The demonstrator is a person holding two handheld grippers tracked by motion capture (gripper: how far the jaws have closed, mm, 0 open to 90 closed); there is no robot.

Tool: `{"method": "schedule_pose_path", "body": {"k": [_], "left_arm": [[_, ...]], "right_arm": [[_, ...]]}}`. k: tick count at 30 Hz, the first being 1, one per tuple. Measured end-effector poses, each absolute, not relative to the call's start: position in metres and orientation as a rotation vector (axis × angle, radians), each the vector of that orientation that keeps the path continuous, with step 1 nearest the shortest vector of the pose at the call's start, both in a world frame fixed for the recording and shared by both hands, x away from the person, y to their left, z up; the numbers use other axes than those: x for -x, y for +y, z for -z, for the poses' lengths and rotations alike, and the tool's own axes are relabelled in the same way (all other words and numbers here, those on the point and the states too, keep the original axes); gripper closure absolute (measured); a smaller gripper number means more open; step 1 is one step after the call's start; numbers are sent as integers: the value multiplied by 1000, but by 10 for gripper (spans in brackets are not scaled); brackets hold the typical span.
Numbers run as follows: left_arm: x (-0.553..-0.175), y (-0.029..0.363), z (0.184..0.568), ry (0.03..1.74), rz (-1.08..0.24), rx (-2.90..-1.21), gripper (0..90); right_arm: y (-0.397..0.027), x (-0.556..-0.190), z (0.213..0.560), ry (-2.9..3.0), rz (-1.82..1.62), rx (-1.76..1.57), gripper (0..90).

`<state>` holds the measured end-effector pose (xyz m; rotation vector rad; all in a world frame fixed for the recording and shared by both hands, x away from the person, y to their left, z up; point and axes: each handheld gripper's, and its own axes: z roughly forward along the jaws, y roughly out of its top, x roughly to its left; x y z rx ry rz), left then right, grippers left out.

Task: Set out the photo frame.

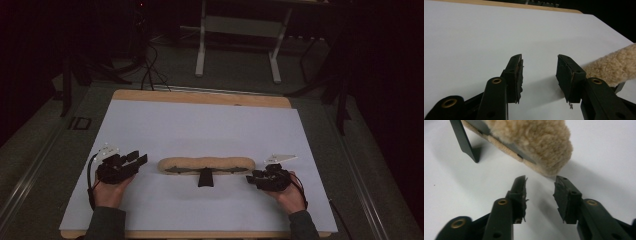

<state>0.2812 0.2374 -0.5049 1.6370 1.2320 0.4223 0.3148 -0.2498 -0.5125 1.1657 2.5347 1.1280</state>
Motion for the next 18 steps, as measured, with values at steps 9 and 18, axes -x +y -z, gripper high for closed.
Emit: {"method": "schedule_pose_path", "body": {"k": [9,18], "left_arm": [[-282,228,506,1188,-443,-1709,665],[-280,216,506,1153,-484,-1729,752]], "right_arm": [[-245,-314,513,2558,-1136,-1121,748],[-242,-312,510,2507,-1183,-1092,890]]}}
